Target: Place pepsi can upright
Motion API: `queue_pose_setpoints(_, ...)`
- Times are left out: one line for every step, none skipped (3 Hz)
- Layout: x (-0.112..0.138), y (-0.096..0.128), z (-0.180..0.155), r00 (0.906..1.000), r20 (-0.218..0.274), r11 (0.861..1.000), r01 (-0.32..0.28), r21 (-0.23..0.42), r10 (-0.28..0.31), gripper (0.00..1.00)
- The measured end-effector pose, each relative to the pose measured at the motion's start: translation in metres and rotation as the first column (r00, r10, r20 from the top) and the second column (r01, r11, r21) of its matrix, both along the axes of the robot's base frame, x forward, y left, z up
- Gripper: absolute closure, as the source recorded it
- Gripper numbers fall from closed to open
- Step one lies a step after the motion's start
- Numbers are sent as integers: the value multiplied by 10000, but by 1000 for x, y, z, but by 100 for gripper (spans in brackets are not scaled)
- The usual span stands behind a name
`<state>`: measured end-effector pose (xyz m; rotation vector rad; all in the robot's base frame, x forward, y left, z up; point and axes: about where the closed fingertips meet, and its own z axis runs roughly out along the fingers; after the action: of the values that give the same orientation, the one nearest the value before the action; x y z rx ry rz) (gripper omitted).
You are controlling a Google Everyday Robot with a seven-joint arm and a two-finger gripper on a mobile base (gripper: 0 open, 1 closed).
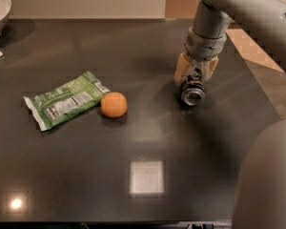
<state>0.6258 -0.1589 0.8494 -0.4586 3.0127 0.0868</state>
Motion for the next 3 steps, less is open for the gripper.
queue_pose_setpoints(4, 1, 4, 9998, 141, 9999, -136, 107, 134, 65)
queue_pose_setpoints(7, 7, 20, 9961, 590, 9971, -680, 351, 659, 88)
queue_pose_setpoints(6, 16, 41, 9796, 1333, 9851, -1600, 636, 1505, 100)
